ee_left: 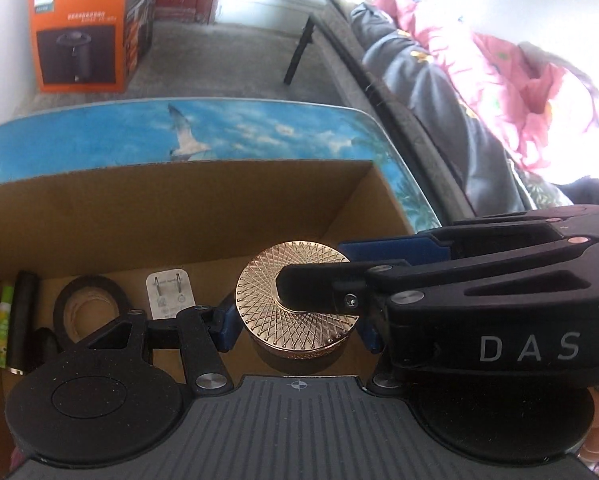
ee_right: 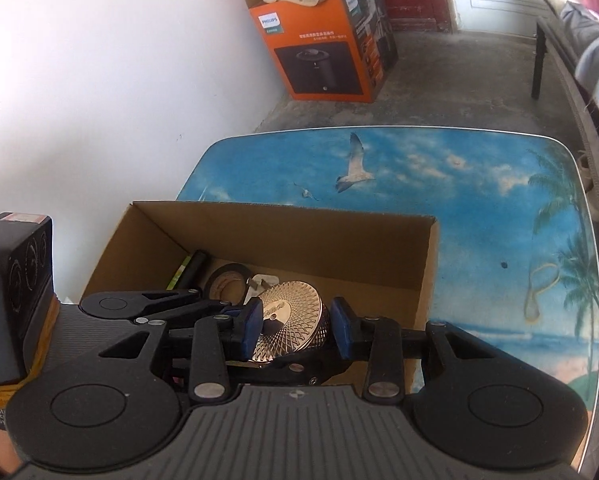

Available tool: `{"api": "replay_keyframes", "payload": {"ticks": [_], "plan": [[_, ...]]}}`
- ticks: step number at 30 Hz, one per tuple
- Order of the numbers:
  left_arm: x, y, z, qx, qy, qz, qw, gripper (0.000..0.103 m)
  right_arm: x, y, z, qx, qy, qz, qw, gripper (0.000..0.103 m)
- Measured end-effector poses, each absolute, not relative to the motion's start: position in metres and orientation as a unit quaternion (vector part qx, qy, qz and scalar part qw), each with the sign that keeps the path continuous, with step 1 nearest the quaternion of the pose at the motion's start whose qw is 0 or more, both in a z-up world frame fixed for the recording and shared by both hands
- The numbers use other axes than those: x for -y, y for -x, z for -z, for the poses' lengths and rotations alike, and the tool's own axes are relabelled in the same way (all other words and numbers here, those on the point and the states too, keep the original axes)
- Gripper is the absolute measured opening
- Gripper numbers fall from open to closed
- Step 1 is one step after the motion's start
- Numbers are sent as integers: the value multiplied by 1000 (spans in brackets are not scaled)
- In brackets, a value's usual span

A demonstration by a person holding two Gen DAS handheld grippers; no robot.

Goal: Organize rigid objects
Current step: 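Carry the gold-lidded jar into the box and lower it, then open the right tool and lift it out of the box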

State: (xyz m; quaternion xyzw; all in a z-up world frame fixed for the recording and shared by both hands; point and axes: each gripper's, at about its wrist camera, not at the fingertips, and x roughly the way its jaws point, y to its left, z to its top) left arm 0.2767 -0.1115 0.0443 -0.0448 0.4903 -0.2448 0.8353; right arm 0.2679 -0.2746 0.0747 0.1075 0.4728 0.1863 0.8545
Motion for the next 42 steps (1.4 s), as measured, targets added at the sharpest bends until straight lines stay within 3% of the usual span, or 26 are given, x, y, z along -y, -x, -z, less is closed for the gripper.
{"api": "replay_keyframes", "payload": {"ticks": [3,8,16,26,35,42], "plan": [[109,-282,-40,-502,60,241,828,59,271,-274,-73,-470,-88,-183,859,40],[108,-289,-34,-511,80,240,821,76,272,-282,-68,-468,-80,-178,862,40],[105,-279,-44,-499,80,246,827,82,280,-266,-74,-442,-102,-187,871,40],[80,-197,-100,-415,68,289,860,102,319,-165,-129,-339,-205,-211,894,42],[48,-90,-102,-351,48,312,882,103,323,-67,-125,-309,-253,-225,889,43],[17,-27,-76,-329,-21,278,902,103,277,-35,-83,-346,-237,-208,884,43]]}}
